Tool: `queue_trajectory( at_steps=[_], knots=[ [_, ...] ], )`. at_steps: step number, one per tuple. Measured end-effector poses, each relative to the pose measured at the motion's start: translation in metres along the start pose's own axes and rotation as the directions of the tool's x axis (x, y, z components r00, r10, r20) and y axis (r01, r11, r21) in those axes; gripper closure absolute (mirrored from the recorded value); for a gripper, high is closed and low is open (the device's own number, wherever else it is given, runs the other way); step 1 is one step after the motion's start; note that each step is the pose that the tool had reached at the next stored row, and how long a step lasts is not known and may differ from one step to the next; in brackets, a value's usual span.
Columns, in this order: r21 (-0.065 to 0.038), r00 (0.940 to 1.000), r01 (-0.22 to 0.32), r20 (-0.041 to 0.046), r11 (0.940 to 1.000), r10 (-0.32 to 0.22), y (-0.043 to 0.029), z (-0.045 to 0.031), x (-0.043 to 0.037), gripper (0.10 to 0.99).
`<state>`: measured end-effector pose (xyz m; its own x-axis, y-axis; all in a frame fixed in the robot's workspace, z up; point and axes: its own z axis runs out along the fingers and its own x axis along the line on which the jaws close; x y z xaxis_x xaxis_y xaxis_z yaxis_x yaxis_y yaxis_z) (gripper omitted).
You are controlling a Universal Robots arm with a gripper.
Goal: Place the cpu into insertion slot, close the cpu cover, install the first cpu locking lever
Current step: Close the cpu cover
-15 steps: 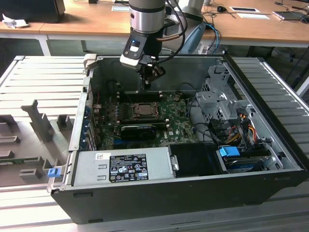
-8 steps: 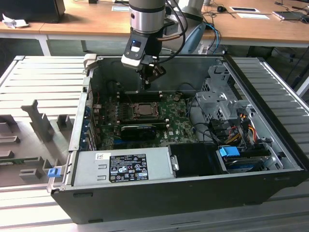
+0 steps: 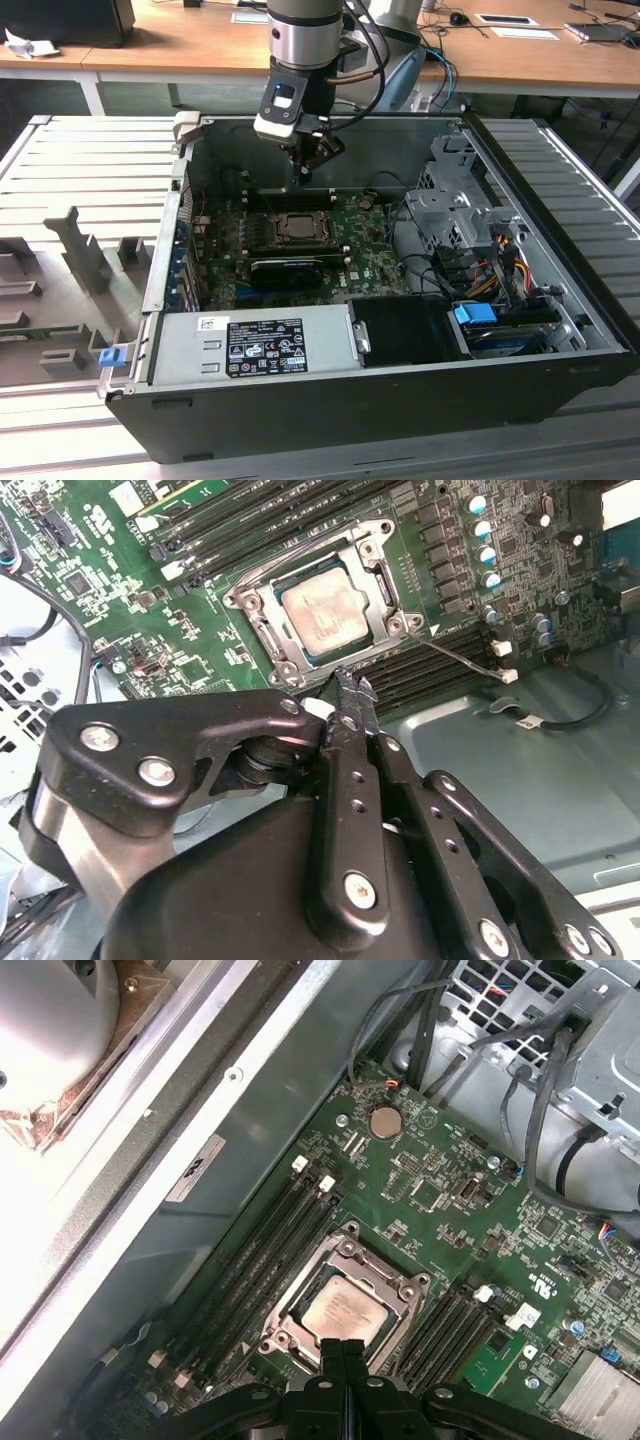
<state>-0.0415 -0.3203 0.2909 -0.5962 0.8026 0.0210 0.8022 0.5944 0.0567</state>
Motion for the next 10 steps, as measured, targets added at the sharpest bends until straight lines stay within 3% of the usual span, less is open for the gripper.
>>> queue_trajectory(
  at_steps=[10],
  knots=[
    [0.001,0.9988,0.049,-0.0028,0.9988,-0.049,0.0000,0.0000,0.0000,0.980]
  ],
)
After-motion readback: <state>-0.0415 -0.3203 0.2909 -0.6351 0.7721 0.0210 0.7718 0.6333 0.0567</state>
